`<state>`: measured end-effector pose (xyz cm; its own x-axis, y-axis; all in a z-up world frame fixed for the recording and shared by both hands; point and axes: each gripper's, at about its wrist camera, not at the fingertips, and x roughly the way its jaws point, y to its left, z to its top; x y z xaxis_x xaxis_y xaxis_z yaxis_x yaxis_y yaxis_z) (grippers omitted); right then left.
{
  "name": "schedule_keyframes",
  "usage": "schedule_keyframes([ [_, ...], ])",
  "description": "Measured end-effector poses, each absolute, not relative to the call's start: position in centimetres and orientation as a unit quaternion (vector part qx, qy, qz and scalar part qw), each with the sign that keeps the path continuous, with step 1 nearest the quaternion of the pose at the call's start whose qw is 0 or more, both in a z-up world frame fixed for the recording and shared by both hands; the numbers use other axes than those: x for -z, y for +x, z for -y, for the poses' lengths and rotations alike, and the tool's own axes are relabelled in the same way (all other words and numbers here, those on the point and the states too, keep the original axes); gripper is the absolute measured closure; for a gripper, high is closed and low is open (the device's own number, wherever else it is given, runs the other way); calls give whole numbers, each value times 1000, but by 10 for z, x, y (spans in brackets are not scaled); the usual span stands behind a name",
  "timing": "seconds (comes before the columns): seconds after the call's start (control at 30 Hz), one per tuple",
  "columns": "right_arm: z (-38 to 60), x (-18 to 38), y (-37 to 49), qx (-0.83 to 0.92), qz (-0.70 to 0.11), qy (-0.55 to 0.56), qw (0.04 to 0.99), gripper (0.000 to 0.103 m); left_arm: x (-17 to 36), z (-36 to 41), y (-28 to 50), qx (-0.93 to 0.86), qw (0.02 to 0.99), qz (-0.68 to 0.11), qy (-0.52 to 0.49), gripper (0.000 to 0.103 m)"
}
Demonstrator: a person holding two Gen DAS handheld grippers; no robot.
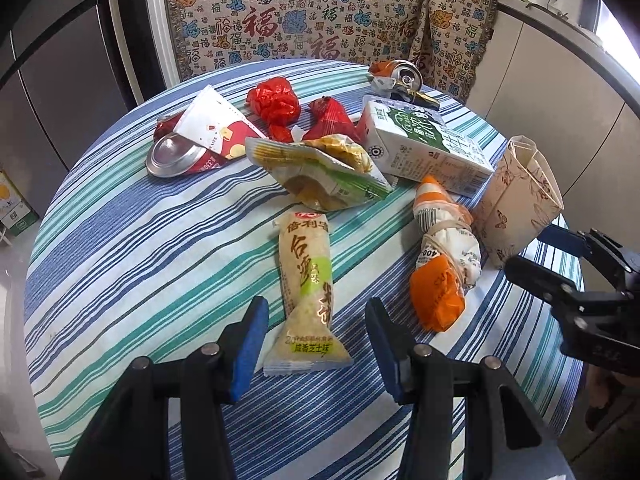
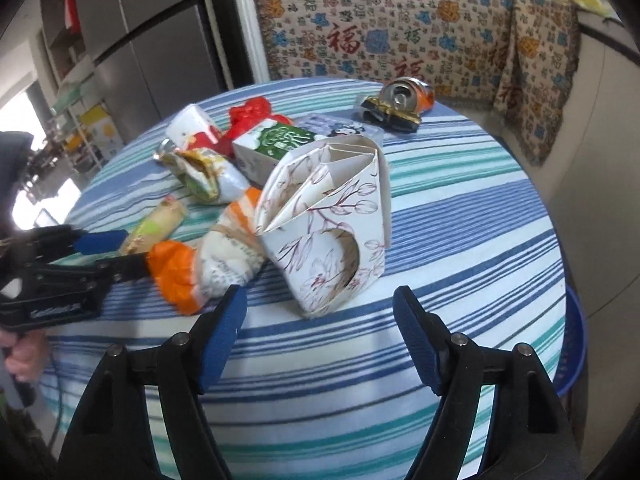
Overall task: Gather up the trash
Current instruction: 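Grasp the bread bag with left tool while right tool grasps and lifts the paper bag, then carry both bags over the blue wastebasket and open both tools to drop them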
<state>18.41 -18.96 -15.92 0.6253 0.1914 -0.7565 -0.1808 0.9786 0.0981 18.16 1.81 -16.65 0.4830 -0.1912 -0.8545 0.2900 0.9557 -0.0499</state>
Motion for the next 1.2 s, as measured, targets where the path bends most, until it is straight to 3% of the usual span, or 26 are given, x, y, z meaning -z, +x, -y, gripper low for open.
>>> schedule_keyframes([
  [0.07, 192, 169, 197, -86, -429, 12, 899, 26, 168, -17, 182, 138, 859, -491, 53, 52],
  [0.13, 201, 176, 205, -86, -437, 33, 895, 34, 171, -14, 184, 136, 856, -495, 58, 52],
  [0.17, 205, 173, 205, -92, -429, 34, 898, 48, 173, -14, 184, 134, 855, -497, 59, 52],
  [0.2, 208, 171, 205, -101, -430, 36, 896, 69, 174, -15, 184, 132, 853, -501, 59, 54],
  [0.23, 210, 169, 202, -104, -428, 38, 897, 74, 175, -16, 183, 130, 853, -502, 55, 61],
  [0.27, 215, 166, 200, -103, -420, 41, 901, 74, 175, -19, 181, 125, 856, -499, 51, 69],
  [0.43, 236, 160, 194, -124, -419, 73, 897, 79, 170, -28, 176, 120, 862, -492, 26, 73],
  [0.5, 244, 157, 189, -134, -422, 89, 892, 80, 164, -32, 171, 119, 865, -487, 17, 82],
  [0.9, 279, 129, 174, -156, -410, 96, 894, 80, 109, -3, 165, 146, 889, -433, 1, 83],
  [1.2, 341, 115, 173, -122, -402, 118, 900, 79, 82, 82, 168, 231, 878, -420, 7, 83],
])
